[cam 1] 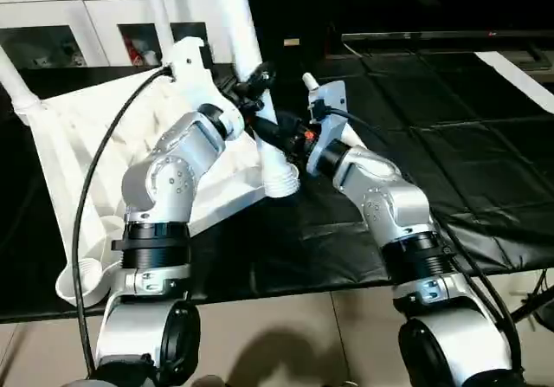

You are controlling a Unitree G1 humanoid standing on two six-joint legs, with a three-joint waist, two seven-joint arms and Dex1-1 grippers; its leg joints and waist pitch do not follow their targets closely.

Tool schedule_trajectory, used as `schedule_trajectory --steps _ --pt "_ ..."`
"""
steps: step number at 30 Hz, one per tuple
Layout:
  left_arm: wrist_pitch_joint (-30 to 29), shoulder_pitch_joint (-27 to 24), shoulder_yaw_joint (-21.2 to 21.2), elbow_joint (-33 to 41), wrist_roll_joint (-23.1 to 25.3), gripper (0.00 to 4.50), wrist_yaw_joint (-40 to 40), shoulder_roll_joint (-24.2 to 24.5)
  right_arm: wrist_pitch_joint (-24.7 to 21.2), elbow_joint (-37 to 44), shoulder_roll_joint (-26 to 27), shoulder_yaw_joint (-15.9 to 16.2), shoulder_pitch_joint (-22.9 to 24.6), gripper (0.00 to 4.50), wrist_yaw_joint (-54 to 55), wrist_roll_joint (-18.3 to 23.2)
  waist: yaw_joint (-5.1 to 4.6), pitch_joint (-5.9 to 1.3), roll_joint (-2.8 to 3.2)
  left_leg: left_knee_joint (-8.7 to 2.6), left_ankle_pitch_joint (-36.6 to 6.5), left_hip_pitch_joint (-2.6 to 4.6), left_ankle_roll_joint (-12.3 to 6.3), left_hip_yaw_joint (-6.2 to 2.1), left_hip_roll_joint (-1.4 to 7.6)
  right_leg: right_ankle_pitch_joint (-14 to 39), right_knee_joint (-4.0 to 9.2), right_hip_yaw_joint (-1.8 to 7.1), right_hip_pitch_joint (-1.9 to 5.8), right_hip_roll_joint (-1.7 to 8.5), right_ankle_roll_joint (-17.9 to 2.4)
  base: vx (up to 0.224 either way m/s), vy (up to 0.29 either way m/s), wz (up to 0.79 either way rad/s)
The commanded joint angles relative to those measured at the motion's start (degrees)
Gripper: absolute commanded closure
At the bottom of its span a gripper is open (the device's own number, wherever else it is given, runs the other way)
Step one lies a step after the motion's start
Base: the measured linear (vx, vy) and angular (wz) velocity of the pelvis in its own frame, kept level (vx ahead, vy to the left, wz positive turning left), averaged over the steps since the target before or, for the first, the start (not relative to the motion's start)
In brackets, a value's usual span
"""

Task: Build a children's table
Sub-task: Insert table leg to table base

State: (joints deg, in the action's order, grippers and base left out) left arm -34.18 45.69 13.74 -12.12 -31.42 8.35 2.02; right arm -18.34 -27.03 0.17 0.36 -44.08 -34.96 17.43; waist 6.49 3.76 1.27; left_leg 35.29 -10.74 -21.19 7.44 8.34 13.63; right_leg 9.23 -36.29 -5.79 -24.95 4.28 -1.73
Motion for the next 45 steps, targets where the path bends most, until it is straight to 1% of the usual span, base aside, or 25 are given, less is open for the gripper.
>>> schedule_trajectory --steps 1,5,8,12,13,14,15,16,17,19,22,25,26,28,29,32,33,36,38,39,40,41,42,43,45 --pt "0.06 -0.03 -0.07 1.22 -0.38 2.60 -0.43 -0.13 1.09 1.41 0.42 0.26 0.14 2.76 0.42 -0.35 0.01 -5.03 0.22 -3.72 -7.40 -0.23 -1.02 1.23 -1.44 11.47 4.58 2.48 4.72 2.55 -8.17 0.000 0.000 0.00" --pt "0.04 0.00 0.48 1.07 -0.69 2.64 -0.92 -0.19 1.40 1.19 0.52 0.41 0.12 2.76 0.51 -0.49 0.03 -5.07 0.18 -3.74 -7.43 -0.21 -1.03 1.20 -1.44 11.36 4.56 2.45 4.77 2.56 -8.18 0.000 0.000 0.00" --pt "0.02 -0.05 0.97 1.33 -0.78 2.65 -1.25 -0.58 1.79 1.02 0.51 0.62 0.10 2.76 0.52 -0.93 0.01 -5.02 0.01 -3.72 -7.45 -0.28 -1.14 1.24 -1.50 11.92 4.62 2.45 4.79 2.55 -8.00 0.000 0.000 0.00" --pt "0.12 -0.25 0.78 1.44 -0.69 2.66 -1.20 -0.82 2.49 0.18 0.41 0.84 -0.19 2.76 0.57 -1.35 0.03 -5.03 0.03 -3.71 -7.27 -0.26 -1.19 1.25 -1.50 12.35 4.67 2.44 4.72 2.56 -7.70 0.000 0.000 0.00" --pt "0.23 -0.24 0.74 1.41 -0.69 2.66 -1.23 -0.92 2.65 -0.09 0.37 0.76 -0.29 2.76 0.49 -1.32 -0.03 -5.01 -0.33 -3.73 -7.20 -0.29 -1.28 1.30 -1.48 12.37 4.72 2.45 4.74 2.54 -7.64 0.000 0.000 0.00" --pt "0.31 -0.23 0.71 1.38 -0.68 2.66 -1.24 -0.99 2.75 -0.26 0.33 0.70 -0.35 2.76 0.44 -1.30 0.04 -5.01 -0.12 -3.74 -7.13 -0.27 -1.29 1.25 -1.46 12.46 4.64 2.46 4.71 2.58 -7.71 0.000 0.000 0.00" --pt "0.45 -0.15 0.72 1.30 -0.66 2.66 -1.28 -1.03 2.81 -0.44 0.35 0.44 -0.42 2.76 0.28 -1.09 0.02 -5.00 -0.10 -3.74 -7.15 -0.27 -1.31 1.26 -1.44 12.53 4.66 2.46 4.69 2.57 -7.66 0.000 0.000 0.00" --pt "0.57 -0.03 0.83 1.23 -0.65 2.66 -1.30 -0.95 2.81 -0.62 0.50 0.01 -0.51 2.41 0.09 -0.62 -0.02 -4.98 -0.10 -3.74 -7.37 -0.27 -1.35 1.29 -1.48 12.88 4.73 2.46 4.70 2.56 -7.56 0.000 0.000 0.00" --pt "0.57 -0.03 0.83 1.23 -0.65 2.66 -1.30 -0.95 2.81 -0.62 0.50 0.01 -0.51 2.41 0.09 -0.62 -0.02 -4.98 -0.10 -3.74 -7.37 -0.27 -1.35 1.29 -1.48 12.88 4.73 2.46 4.70 2.56 -7.56 0.000 0.000 0.00" --pt "0.79 0.26 1.17 0.90 -0.65 2.66 -1.28 -0.62 3.19 -0.61 0.54 -0.21 -0.51 2.04 -0.62 -0.16 -0.04 -4.98 0.07 -3.74 -7.51 -0.24 -1.32 1.26 -1.44 13.15 4.76 2.43 4.64 2.60 -7.44 0.000 0.000 0.00" --pt "1.70 0.77 1.31 -0.32 0.44 2.66 -0.73 0.78 2.22 0.15 0.57 -0.78 0.08 1.96 -1.94 1.17 -0.12 -5.03 0.08 -3.75 -7.69 -0.16 -1.50 1.26 -1.45 12.84 4.76 2.43 4.66 2.51 -7.43 0.000 0.000 0.00" --pt "2.65 1.12 1.02 -1.33 1.88 2.66 0.33 2.62 0.45 1.85 -0.10 0.25 0.92 1.58 -4.33 1.58 -0.17 -5.04 0.11 -3.81 -7.49 -0.25 -1.55 1.15 -1.47 12.11 4.70 2.38 4.77 2.43 -7.20 0.000 0.000 0.00" --pt "2.77 1.20 1.15 -1.54 1.91 2.66 0.45 2.83 0.38 2.09 -0.35 0.69 1.08 1.58 -5.00 1.46 -0.19 -4.99 0.11 -3.83 -7.53 -0.17 -1.56 1.17 -1.44 12.13 4.71 2.40 4.74 2.42 -7.22 0.000 0.000 0.00" --pt "2.92 1.26 1.16 -1.73 2.08 2.66 0.64 3.14 0.31 2.28 -0.56 1.08 1.28 1.30 -5.54 1.30 -0.11 -5.03 0.08 -3.77 -7.27 -0.21 -1.55 1.20 -1.42 11.77 4.67 2.45 4.76 2.48 -7.39 0.000 0.000 0.00" --pt "3.29 1.34 0.98 -2.11 2.58 2.66 0.91 3.71 0.90 2.40 -1.02 1.89 1.59 1.30 -6.40 0.63 -0.04 -5.12 0.12 -3.78 -6.85 -0.19 -1.50 1.15 -1.37 11.12 4.54 2.44 4.74 2.54 -7.84 0.000 0.000 0.00" --pt "3.49 1.61 0.78 -2.93 2.91 2.66 2.26 5.05 1.49 2.08 -0.92 1.27 1.57 1.08 -5.54 0.62 -0.08 -5.05 0.06 -3.79 -7.23 -0.15 -1.40 1.22 -1.39 11.64 4.62 2.46 4.69 2.58 -8.04 0.000 0.000 0.00" --pt "3.32 1.72 0.26 -3.34 3.09 2.66 3.55 5.98 -0.71 2.21 -1.21 0.97 1.33 0.88 -4.27 0.85 -0.04 -5.02 0.07 -3.84 -7.11 -0.06 -1.21 1.20 -1.42 12.39 4.60 2.51 4.60 2.60 -7.87 0.000 0.000 0.00" --pt "2.64 2.08 -1.04 -4.47 3.27 2.66 7.04 8.22 -4.39 2.34 -2.64 0.52 0.70 0.73 -5.24 2.07 -0.03 -5.01 0.08 -3.90 -7.15 -0.03 -0.96 1.17 -1.44 12.42 4.55 2.53 4.65 2.54 -7.78 0.000 0.000 0.00" --pt "1.57 2.41 -1.59 -5.12 2.78 2.66 10.10 9.89 -3.86 2.26 -4.27 0.54 0.51 0.44 -8.89 2.59 0.07 -5.05 0.09 -3.85 -7.12 0.07 -0.93 1.22 -1.40 11.78 4.51 2.57 4.62 2.59 -7.95 0.000 0.000 0.00" --pt "0.06 2.59 -2.12 -5.37 1.90 2.66 13.50 11.53 -3.96 2.34 -5.63 0.03 0.24 0.38 -11.94 3.64 0.14 -5.09 0.32 -3.78 -7.11 0.01 -1.05 1.22 -1.40 10.65 4.34 2.57 4.65 2.58 -8.33 0.000 0.000 0.00" --pt "0.06 2.59 -2.12 -5.37 1.90 2.66 13.50 11.53 -3.96 2.34 -5.63 0.03 0.24 0.38 -11.94 3.64 0.17 -5.16 0.27 -3.77 -7.11 0.03 -1.17 1.22 -1.41 10.32 4.26 2.55 4.73 2.61 -8.50 0.000 0.000 0.00" --pt "-0.65 2.63 -2.38 -5.42 1.45 2.66 15.01 12.20 -4.41 2.40 -6.16 -0.29 0.07 0.33 -13.00 4.39 0.08 -5.06 0.13 -3.79 -6.93 -0.13 -1.19 1.23 -1.42 9.87 4.23 2.57 4.81 2.61 -9.03 0.000 0.000 0.00" --pt "-1.57 2.71 -2.50 -5.33 0.76 2.66 16.56 12.89 -5.19 2.67 -6.75 -0.69 -0.15 0.24 -14.74 5.67 0.18 -5.15 0.49 -3.72 -6.90 -0.10 -1.25 1.17 -1.44 9.60 4.09 2.54 4.89 2.64 -9.37 0.000 0.000 0.00" --pt "-3.87 2.87 -2.20 -4.85 -1.61 2.67 19.92 13.96 -6.87 3.21 -7.84 -1.56 -0.61 0.04 -16.64 7.53 0.17 -5.14 0.29 -3.66 -6.58 -0.13 -1.52 1.24 -1.52 8.59 3.99 2.55 4.96 2.59 -10.21 0.000 0.000 0.00" --pt "-6.59 2.93 -1.83 -3.93 -4.67 2.67 23.88 14.86 -9.62 3.71 -8.66 -2.49 -1.24 0.00 -16.83 9.14 0.25 -5.11 0.35 -3.67 -6.57 -0.12 -1.37 1.23 -1.45 8.63 3.91 2.56 4.89 2.63 -10.99 0.000 0.000 0.00"
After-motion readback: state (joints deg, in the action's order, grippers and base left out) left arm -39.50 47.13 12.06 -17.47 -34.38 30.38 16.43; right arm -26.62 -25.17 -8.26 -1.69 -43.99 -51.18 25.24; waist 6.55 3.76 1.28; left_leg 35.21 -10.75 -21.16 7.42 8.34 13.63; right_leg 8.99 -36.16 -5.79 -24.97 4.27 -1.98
